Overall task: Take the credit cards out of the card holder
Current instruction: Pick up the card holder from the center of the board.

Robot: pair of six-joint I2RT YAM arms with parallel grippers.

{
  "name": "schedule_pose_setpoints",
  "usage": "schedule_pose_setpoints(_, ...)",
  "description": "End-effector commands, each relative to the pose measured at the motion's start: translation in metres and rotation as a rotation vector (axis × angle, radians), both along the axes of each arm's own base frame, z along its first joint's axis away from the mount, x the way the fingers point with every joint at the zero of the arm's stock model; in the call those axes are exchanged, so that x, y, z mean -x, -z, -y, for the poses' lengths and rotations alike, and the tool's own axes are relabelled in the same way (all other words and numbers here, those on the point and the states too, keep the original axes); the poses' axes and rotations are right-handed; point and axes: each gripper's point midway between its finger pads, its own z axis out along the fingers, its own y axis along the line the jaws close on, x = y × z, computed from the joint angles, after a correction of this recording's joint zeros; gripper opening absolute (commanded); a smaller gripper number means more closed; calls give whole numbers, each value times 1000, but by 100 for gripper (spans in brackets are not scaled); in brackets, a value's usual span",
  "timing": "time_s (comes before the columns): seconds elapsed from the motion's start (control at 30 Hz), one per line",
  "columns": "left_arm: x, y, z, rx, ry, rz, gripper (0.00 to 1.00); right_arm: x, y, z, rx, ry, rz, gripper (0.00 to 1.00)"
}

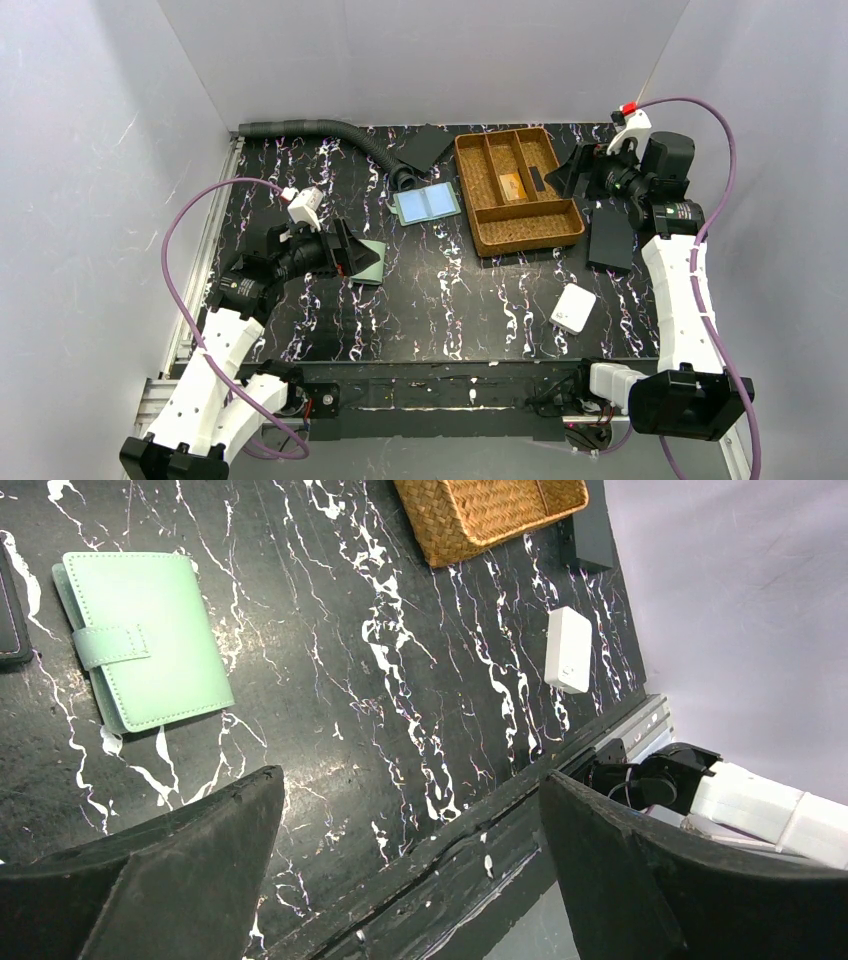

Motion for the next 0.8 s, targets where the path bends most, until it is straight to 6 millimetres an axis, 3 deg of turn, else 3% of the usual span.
schedule_pose_setpoints(0.0, 3, -10, 0, 10, 10, 36, 98, -2, -19, -1, -33, 3, 67, 98)
schedule_pose_setpoints(0.23, 1, -6, -1, 16, -4, 30, 98, 2, -17, -5, -44, -27, 64, 98)
schedule_pose_setpoints(0.3, 0, 0, 0, 14, -3, 14, 98, 10, -12, -17, -13, -149, 94, 98)
schedule_pose_setpoints(0.43, -3, 40, -6, -58, -33, -121, 98, 53, 24, -52, 15, -543, 134, 98)
schedule_pose_setpoints(0.6, -2, 88, -30, -270, -110, -279, 98, 71, 78, -67, 176, -669, 72, 98)
schedule_pose_setpoints(0.77, -16, 111, -38, -414, -120, -332, 92, 77, 105, -76, 219, -745, 46, 98)
